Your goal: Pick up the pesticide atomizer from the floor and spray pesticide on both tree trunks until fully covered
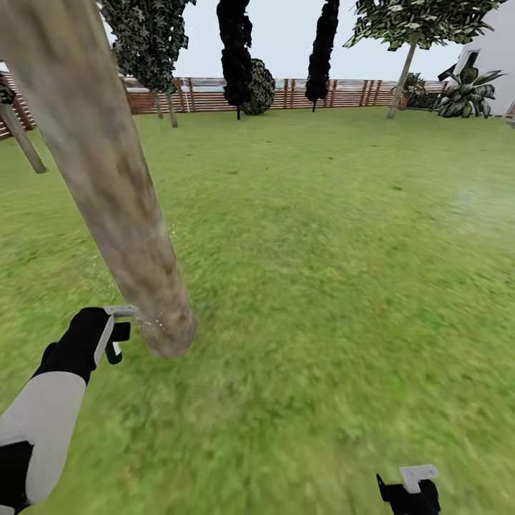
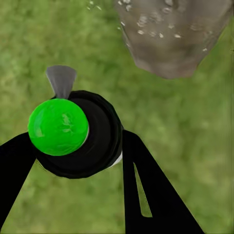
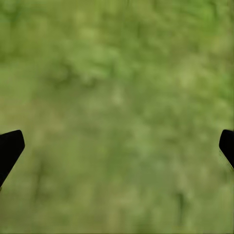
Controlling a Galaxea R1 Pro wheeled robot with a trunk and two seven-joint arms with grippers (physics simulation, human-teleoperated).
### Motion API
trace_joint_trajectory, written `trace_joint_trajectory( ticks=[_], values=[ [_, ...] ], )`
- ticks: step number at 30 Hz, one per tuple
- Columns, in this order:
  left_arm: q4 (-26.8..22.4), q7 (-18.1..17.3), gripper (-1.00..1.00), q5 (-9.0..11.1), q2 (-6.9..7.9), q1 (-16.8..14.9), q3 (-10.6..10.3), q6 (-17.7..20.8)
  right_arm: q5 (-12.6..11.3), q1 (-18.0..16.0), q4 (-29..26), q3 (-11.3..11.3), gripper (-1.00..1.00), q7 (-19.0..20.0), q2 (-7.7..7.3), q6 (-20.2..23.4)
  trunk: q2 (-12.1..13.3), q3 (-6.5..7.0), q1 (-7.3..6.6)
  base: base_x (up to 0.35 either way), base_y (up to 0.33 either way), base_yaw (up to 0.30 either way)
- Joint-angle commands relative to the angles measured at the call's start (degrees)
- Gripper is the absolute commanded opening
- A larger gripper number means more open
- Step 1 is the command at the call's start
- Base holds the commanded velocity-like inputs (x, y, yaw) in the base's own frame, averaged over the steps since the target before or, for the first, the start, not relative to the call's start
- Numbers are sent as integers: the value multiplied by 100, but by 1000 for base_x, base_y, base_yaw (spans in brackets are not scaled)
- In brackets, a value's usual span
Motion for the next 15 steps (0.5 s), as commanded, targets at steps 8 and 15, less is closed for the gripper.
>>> trace_joint_trajectory(
  ticks=[8,15],
  values=[
    [8,-14,-100,10,-7,31,15,-44,-5,0,-8,0,100,0,4,0,0,0,0,43,0,118],
    [8,-18,-100,12,-78,32,18,-52,-5,0,-9,0,100,0,1,0,0,0,0,79,-132,147]
  ],
)
